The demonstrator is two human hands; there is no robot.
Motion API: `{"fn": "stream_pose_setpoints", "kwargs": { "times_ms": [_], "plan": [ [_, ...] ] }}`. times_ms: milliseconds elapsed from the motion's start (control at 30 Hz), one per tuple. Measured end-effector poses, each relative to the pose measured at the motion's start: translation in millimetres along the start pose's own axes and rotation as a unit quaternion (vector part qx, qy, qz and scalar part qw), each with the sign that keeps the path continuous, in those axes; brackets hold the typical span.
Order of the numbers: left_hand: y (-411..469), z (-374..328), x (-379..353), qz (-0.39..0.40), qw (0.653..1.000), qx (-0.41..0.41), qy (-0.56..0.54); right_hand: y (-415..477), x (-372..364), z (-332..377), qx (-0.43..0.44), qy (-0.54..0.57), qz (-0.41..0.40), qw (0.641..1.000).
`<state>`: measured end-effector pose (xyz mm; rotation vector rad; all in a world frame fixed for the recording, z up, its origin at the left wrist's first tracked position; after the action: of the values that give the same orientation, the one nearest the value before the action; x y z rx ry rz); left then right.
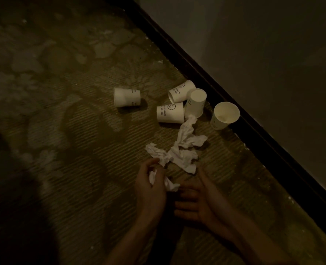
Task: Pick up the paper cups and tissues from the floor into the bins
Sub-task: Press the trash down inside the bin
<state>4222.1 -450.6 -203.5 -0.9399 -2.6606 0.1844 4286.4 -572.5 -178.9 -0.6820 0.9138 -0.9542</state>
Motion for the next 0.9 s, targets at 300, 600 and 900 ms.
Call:
{"fn": "stream_pose_setpoints", "kwargs": {
  "times_ms": [300,600,900],
  "plan": [
    [-7.2,-9.4,-7.9,0.063,0.995,0.054,-0.050,-1.8,-17.5,6.3,0.019,-0.006,0.105,0.994],
    [29.8,11.7,23.1,-0.020,0.997,0.058,0.057,33.5,-44.4,35.6,0.166,-0.340,-0.052,0.924],
    [45.8,7.9,38.3,-0.053,0.987,0.149,0.036,85.7,-62.2,41.7,0.243,-0.567,-0.034,0.787]
  ]
}}
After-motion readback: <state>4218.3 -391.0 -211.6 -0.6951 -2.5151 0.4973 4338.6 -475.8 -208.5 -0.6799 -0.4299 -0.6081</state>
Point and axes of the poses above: each hand's wrist, its own y-axis towards the middle knuckle, its own x-axis out of the back of the hand, z = x × y, the point moved 1 cm from there along y, towards the middle knuckle, and after that the axes turned 9 degrees about y, right-handed, at the moved point
